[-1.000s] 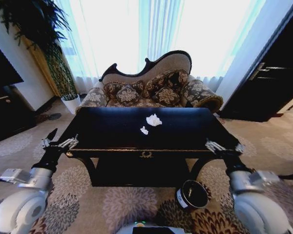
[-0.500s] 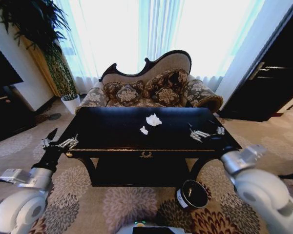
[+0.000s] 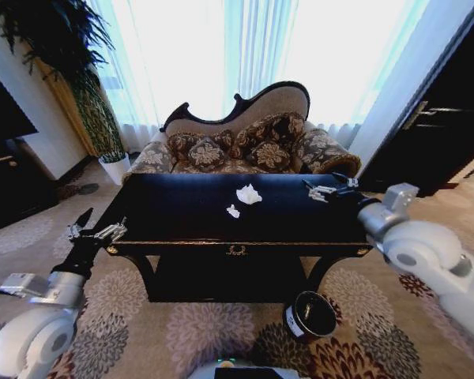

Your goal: Move to the front of the table and place the trash on the table into the trash bin.

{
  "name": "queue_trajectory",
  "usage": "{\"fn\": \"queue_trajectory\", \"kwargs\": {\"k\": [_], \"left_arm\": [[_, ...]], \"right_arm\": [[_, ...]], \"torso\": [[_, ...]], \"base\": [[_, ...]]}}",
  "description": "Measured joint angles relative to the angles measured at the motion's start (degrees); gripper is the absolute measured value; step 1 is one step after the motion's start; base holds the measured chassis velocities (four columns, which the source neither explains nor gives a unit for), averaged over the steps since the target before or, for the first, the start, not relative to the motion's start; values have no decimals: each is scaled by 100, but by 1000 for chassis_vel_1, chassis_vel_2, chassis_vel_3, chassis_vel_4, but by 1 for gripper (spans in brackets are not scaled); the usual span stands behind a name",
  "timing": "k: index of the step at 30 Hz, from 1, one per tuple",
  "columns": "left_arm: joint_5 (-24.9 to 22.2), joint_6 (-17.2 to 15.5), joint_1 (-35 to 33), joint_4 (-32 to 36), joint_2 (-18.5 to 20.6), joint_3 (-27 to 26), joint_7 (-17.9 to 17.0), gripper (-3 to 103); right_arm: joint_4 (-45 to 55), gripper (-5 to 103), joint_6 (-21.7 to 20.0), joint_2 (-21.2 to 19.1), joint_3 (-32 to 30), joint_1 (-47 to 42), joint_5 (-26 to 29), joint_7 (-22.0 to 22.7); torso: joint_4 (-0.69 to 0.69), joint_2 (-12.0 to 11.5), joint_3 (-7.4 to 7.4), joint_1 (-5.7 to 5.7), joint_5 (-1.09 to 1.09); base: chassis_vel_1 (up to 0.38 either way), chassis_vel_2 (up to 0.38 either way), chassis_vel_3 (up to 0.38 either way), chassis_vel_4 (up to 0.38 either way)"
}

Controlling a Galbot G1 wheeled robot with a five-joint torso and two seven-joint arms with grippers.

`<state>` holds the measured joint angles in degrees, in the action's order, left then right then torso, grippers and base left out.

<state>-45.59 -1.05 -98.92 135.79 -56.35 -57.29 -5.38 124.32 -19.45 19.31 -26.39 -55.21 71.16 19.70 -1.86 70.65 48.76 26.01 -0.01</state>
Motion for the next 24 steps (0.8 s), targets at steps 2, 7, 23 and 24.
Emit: {"fn": "queue_trajectory", "kwargs": {"k": [2,7,23,24], "left_arm": [[0,0,0,0,0,0,0,100],[0,0,0,0,0,0,0,100],[0,0,0,0,0,0,1,100],[0,0,0,0,1,0,0,100]], "right_arm": [[-51,100,-23,-11,184,185,39,14],[-268,100,-241,164,1531,1559,331,196],[-1259,100,-919,1105,4781,4809,778,848],[-1403,100,-990,1226,5069,5061,786,904]], "torso": [[-1,0,0,0,-1],[0,0,0,-1,-1],[1,0,0,0,-2],[1,0,0,0,-2]], "base": [[0,0,0,0],[0,0,0,0],[0,0,0,0],[0,0,0,0]]}}
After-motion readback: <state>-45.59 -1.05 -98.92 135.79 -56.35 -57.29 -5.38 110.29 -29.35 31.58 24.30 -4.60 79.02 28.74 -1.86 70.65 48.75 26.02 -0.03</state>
